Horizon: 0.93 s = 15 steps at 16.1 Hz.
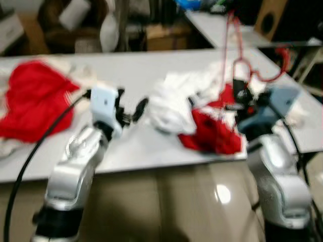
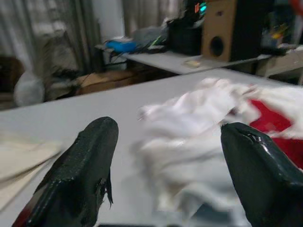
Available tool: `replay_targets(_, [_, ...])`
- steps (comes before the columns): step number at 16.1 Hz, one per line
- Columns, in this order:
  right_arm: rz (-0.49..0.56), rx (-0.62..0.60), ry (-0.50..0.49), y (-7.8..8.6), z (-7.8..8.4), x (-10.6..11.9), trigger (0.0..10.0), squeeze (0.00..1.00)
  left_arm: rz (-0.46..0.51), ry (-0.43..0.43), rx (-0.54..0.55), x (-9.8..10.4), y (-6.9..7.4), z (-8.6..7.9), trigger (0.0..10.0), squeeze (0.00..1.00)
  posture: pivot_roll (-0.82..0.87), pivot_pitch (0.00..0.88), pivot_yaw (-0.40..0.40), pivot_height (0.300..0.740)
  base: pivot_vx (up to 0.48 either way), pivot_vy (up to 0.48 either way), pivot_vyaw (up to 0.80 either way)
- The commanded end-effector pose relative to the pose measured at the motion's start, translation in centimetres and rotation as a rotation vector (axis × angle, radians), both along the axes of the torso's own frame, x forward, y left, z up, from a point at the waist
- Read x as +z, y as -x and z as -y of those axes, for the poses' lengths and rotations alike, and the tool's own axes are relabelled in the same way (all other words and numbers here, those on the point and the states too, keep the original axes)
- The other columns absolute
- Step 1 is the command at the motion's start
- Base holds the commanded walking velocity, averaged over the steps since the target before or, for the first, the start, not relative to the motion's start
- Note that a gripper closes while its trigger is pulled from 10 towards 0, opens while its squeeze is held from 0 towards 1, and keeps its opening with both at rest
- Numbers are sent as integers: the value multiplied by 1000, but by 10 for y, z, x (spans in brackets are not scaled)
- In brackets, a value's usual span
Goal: Hang hanger
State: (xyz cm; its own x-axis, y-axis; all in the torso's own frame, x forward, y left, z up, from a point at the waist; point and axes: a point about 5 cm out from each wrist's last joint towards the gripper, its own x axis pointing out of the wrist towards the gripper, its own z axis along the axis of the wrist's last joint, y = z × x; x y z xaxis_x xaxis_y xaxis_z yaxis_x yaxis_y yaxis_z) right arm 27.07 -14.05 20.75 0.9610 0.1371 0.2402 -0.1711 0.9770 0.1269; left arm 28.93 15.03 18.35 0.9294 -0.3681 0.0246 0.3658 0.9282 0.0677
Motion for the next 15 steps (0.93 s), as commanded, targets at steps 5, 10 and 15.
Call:
replay_targets(5, [-93,25,97,2,0,-16,10000,0,-7,-8,48,-4,0,-5,10000,463,-55,0,24,740,0,247,0])
replay_targets(10, [-177,83,107,6,-5,-29,10000,0,-13,-14,75,-5,-2,-10,10000,463,-66,0,25,740,0,254,0])
replay_targets(15, [-228,41,105,7,5,-42,10000,0,-38,-22,72,-14,-1,-8,10000,463,-68,0,26,740,0,266,0])
